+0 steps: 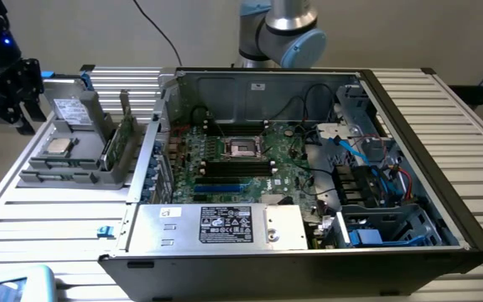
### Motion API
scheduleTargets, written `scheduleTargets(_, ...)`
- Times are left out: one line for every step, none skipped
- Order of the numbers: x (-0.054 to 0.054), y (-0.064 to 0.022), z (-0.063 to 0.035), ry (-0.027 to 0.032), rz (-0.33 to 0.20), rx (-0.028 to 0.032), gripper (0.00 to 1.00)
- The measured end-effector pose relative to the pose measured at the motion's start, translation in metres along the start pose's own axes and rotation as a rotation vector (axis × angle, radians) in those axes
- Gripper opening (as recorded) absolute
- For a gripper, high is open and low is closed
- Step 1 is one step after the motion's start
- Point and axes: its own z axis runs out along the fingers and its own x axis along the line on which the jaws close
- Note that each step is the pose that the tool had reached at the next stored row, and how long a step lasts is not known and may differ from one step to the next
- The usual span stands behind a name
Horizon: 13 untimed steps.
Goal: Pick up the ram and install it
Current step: 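Pick up the ram and move it above insertion slot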
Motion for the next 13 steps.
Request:
scheduleTargets(0.0, -0.0001, 0.0018, 0.0, 0.0, 0.0, 0.43)
scheduleTargets(0.0, -0.0002, 0.0038, 0.0, 0.0, 0.0001, 0.43)
scheduleTargets(0.001, -0.0002, 0.0054, 0.0001, 0.0, 0.0, 0.43)
scheduleTargets(0.001, -0.0003, 0.0074, 0.0001, 0.0, 0.0001, 0.43)
scheduleTargets(0.001, -0.0004, 0.0092, 0.0, 0.0, 0.0001, 0.43)
scheduleTargets(0.002, -0.0006, 0.011, -0.0001, 0.0, 0.0002, 0.43)
scheduleTargets(0.002, -0.0006, 0.0128, 0.0, 0.0, 0.0, 0.43)
scheduleTargets(0.003, -0.0007, 0.0146, 0.0001, 0.0, 0.0, 0.43)
scheduleTargets(0.004, -0.0011, 0.0165, 0.0001, 0.0, 0.0, 0.43)
scheduleTargets(0.005, -0.0014, 0.0183, 0.0, 0.0, 0.0, 0.43)
scheduleTargets(0.006, -0.002, 0.0201, 0.0001, 0.0, 0.0, 0.43)
scheduleTargets(0.006, -0.003, 0.0219, 0.0001, 0.0, 0.0, 0.43)
scheduleTargets(0.007, -0.0045, 0.0237, 0.0001, 0.0, -0.0001, 0.43)
